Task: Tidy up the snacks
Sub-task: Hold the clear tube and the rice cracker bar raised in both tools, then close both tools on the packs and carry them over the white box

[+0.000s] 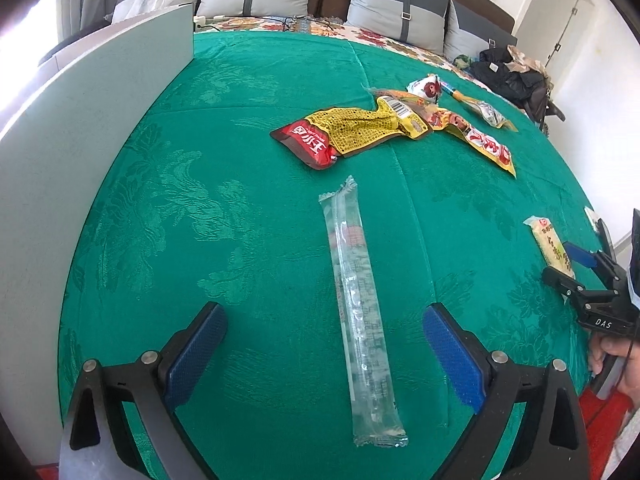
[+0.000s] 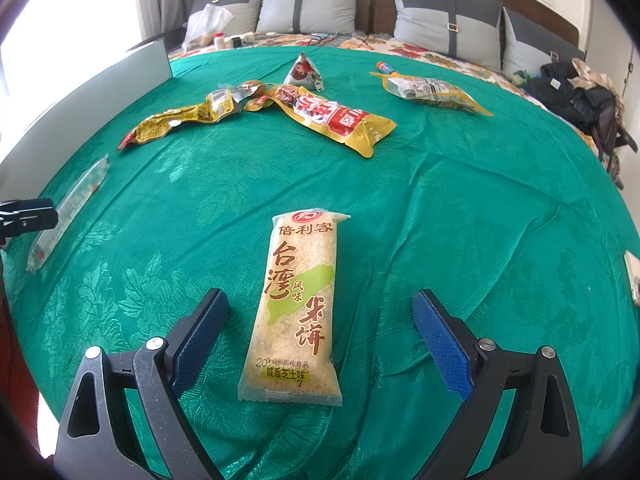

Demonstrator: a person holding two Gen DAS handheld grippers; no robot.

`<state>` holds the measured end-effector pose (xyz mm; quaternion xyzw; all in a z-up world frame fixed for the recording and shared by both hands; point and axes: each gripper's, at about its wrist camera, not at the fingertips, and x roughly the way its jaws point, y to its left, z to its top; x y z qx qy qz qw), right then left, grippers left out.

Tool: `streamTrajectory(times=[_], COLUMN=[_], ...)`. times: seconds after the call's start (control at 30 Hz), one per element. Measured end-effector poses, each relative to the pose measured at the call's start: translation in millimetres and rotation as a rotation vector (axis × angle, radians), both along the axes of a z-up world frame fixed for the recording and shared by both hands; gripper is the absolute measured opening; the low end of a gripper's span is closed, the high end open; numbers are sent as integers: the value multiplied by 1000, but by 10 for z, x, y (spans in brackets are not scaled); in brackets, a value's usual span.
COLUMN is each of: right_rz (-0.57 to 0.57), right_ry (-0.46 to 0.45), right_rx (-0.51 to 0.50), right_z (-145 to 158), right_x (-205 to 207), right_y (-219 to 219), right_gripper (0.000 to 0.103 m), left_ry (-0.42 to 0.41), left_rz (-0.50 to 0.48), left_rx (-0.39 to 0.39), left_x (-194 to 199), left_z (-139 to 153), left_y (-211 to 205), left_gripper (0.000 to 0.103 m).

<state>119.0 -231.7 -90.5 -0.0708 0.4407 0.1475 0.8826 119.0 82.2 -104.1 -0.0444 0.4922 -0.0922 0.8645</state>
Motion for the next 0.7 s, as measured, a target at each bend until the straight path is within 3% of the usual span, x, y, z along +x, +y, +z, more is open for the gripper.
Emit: streamTrajectory(times=[0.07, 0.13, 0.17, 0.2, 0.27, 0.47, 0.5, 0.57, 0.6, 0.7], right_rz=[0, 31, 39, 35, 35, 58, 65, 54, 38, 10], right_ry=[13, 100, 161, 211, 260, 274, 281, 298, 317, 343], right_rx=[-2, -30, -45, -49, -34, -105, -115, -119, -121, -82], right_z=[6, 38, 55, 83, 177, 200, 169, 154, 156, 239], right_x=[11, 88, 141, 184, 215, 324, 333, 330, 330, 267], right_y=[-2, 17, 22, 12, -1, 225, 274, 299, 303, 304], right_gripper=[95, 95, 94, 91, 91, 89, 76, 38, 26, 25], left_ry=[1, -9, -13, -11, 1, 36, 37, 32, 27, 0], left_rz=[-18, -7, -5, -4, 10, 71, 77, 89, 96, 109], left_rx=[86, 140, 135, 114, 71, -85, -101, -143, -170, -250], left_x=[1, -18, -26, -29, -31, -109, -139, -210, -255, -371], left_z=[-1, 14, 25, 37, 39, 60, 80, 154, 209, 424], left_y=[-153, -231, -233, -220, -155, 122, 158, 239, 284, 411], left_gripper=[81, 49, 40, 18, 18, 18, 18, 18, 18, 18])
